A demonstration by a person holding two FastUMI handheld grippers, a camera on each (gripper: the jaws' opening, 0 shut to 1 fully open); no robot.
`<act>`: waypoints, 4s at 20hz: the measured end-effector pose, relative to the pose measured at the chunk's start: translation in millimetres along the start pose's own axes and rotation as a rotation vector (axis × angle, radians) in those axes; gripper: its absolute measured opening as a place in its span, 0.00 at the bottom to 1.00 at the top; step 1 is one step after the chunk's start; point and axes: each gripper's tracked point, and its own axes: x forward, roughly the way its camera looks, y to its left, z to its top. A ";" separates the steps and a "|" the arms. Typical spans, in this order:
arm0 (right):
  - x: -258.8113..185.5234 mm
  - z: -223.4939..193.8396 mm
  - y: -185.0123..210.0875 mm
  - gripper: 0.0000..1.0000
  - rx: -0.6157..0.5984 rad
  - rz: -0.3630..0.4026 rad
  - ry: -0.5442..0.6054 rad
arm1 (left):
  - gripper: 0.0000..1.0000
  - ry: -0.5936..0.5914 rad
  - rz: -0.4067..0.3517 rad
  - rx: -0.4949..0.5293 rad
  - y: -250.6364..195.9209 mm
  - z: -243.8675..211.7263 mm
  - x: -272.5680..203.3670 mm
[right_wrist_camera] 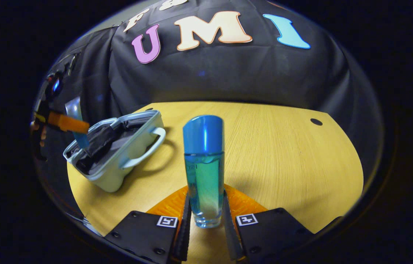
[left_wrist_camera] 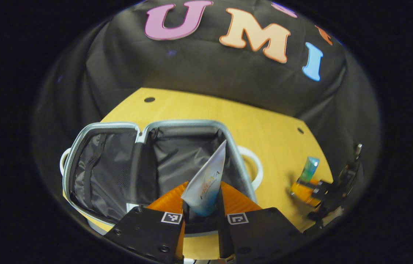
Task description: First open the suitcase, pack the skin care products into it, and then close the suitcase.
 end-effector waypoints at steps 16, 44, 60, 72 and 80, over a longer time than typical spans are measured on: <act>-33.8 63.9 125.9 0.39 0.097 0.041 -0.010 | 0.69 0.354 -0.182 -0.150 38.4 -34.9 37.2; 56.7 41.6 237.9 0.41 0.118 0.098 0.094 | 0.94 -0.112 0.266 -0.762 370.2 -23.8 -106.4; -63.4 114.8 119.3 0.98 0.188 -0.202 -0.158 | 0.87 -0.087 0.086 -0.908 420.7 -31.3 -19.4; -97.4 116.3 92.5 0.98 0.182 -0.283 -0.179 | 0.03 -0.052 0.018 -0.800 391.4 -11.5 -22.0; -94.4 125.4 80.9 0.98 0.188 -0.251 -0.194 | 0.01 -0.193 -0.076 -0.719 347.8 77.5 -95.9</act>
